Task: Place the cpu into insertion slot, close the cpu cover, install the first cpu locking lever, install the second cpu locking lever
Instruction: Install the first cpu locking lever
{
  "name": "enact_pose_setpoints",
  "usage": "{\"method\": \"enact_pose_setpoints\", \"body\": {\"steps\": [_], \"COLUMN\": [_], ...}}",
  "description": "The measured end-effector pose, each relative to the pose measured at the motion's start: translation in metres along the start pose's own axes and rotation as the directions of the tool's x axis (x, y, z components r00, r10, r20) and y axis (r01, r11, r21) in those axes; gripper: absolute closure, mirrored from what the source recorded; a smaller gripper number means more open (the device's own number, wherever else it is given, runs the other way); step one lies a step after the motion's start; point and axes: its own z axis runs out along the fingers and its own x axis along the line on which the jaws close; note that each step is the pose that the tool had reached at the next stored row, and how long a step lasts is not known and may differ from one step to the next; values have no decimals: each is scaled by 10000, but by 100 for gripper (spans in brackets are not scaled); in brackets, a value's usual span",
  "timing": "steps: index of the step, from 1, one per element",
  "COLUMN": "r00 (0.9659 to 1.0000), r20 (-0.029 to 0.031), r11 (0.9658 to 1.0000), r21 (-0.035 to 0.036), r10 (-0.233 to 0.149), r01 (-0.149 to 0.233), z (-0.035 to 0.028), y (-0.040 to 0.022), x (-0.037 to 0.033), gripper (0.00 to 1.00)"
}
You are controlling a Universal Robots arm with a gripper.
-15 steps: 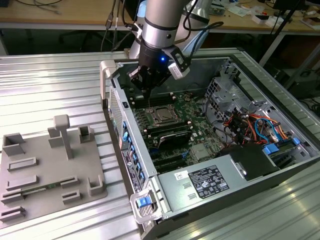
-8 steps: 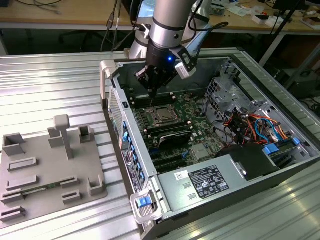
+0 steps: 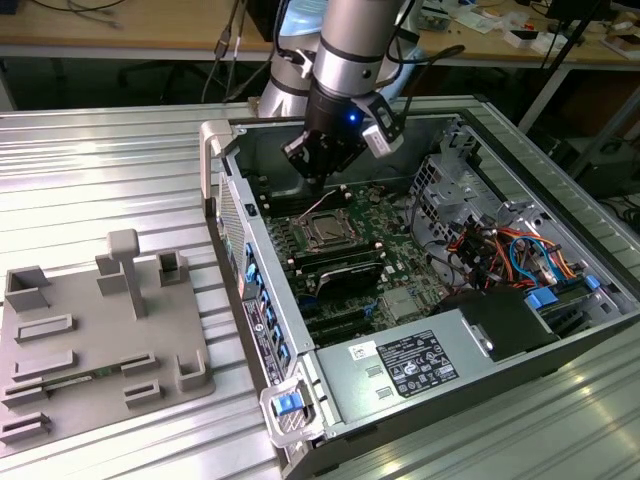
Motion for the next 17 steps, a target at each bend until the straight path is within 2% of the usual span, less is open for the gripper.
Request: {"method": "enact_pose_setpoints", "body": {"steps": [5,17], "r00": [9998,9998], "r20": [-9,-10], "r11": [9998,9998], "r21": [76,86], "r10": [205,203], "r01": [-205,-203], "z": [41,58], "y": [-2,-3], "x": [-27,-28], "gripper": [89,89]}}
